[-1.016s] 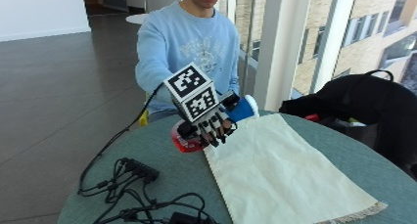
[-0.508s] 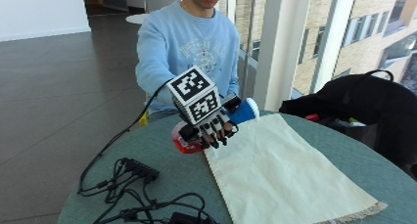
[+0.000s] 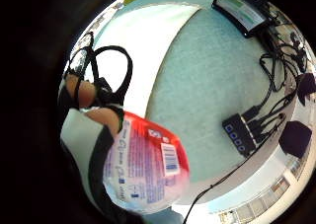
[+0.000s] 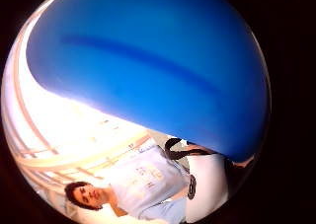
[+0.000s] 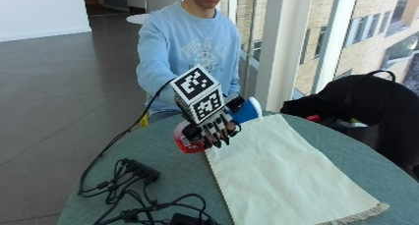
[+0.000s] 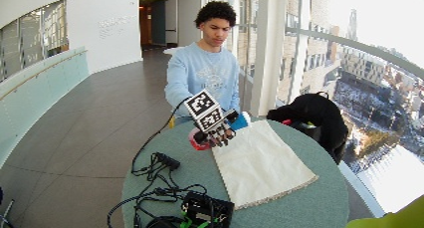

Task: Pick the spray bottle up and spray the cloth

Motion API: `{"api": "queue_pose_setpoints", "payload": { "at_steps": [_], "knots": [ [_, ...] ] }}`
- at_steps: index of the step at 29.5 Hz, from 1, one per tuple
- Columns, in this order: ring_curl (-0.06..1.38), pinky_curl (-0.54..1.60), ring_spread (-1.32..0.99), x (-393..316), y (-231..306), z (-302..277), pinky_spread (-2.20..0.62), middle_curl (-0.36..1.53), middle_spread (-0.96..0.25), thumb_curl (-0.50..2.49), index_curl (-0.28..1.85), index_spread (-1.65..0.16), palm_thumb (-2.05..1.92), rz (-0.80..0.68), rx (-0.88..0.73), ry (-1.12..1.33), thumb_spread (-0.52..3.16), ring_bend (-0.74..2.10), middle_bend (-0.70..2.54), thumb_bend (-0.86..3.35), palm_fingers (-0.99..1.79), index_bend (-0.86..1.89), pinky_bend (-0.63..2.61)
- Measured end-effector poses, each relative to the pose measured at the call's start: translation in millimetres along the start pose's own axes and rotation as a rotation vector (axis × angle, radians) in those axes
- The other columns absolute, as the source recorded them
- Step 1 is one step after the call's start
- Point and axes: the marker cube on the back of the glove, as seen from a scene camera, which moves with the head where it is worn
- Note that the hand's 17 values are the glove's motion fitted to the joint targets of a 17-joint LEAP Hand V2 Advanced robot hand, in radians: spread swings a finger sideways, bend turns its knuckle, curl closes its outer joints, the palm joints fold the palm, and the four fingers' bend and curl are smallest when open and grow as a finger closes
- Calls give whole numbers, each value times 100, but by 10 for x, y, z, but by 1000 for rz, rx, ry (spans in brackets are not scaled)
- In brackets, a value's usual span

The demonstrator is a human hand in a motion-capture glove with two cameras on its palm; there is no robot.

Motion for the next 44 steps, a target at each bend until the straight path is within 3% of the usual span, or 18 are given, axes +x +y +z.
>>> {"api": "queue_pose_setpoints", "payload": {
  "at_steps": [10, 21, 32, 44],
  "knots": [
    [40, 38, -6, -127, 38, -22, 2, 47, -9, 58, 35, -21, 85, -45, 44, -44, 85, 53, 41, -3, 117, 13, 31],
    [39, 38, -5, -1169, 169, 10, 2, 47, -9, 58, 35, -21, 85, -425, 318, -426, 86, 53, 41, -3, 116, 13, 30],
    [39, 37, -6, -2432, -218, 573, 2, 47, -9, 58, 36, -21, 85, -639, 383, -629, 86, 52, 40, -3, 116, 13, 30],
    [39, 38, -6, -3053, -658, 1363, -1, 46, -9, 58, 36, -22, 85, -669, 353, -705, 85, 52, 39, -3, 116, 13, 31]
  ]
}}
